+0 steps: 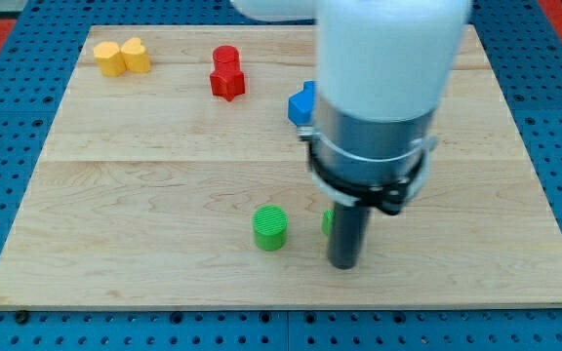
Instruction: Push the blue cube towards the right center of the board
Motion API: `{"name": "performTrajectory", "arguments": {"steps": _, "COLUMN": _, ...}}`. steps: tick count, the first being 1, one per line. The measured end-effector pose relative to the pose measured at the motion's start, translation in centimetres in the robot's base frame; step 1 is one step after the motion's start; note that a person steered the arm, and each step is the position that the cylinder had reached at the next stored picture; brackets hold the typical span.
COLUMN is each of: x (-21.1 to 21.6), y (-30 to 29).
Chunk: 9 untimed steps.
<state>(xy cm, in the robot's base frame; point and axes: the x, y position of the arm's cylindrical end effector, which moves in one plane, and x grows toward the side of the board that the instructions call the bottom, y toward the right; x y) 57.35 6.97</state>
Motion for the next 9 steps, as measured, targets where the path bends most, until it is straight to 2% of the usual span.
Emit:
{"name": "performTrajectory", "arguments": {"steps": 1, "x": 0.1, "y": 0.8}}
{"name": "performTrajectory", "arguments": {"steps": 2, "x": 1.4, "y": 6.0}}
{"name": "performTrajectory", "arguments": {"steps": 3, "x": -1.6, "y": 12.9}}
{"name": "performTrajectory", "arguments": {"steps": 4, "x": -3.3, "y": 14.6}}
{"name": "performTrajectory", "arguments": {"steps": 6, "x": -10.8, "y": 8.9}}
{"name": "performTrajectory", "arguments": {"steps": 7, "x": -14.1, "y": 3.7}}
{"name": "performTrajectory", "arguments": {"steps": 8, "x": -13.7, "y": -6.4}}
{"name": "performTrajectory", "arguments": {"steps": 9, "x": -16.1, "y": -11.0}}
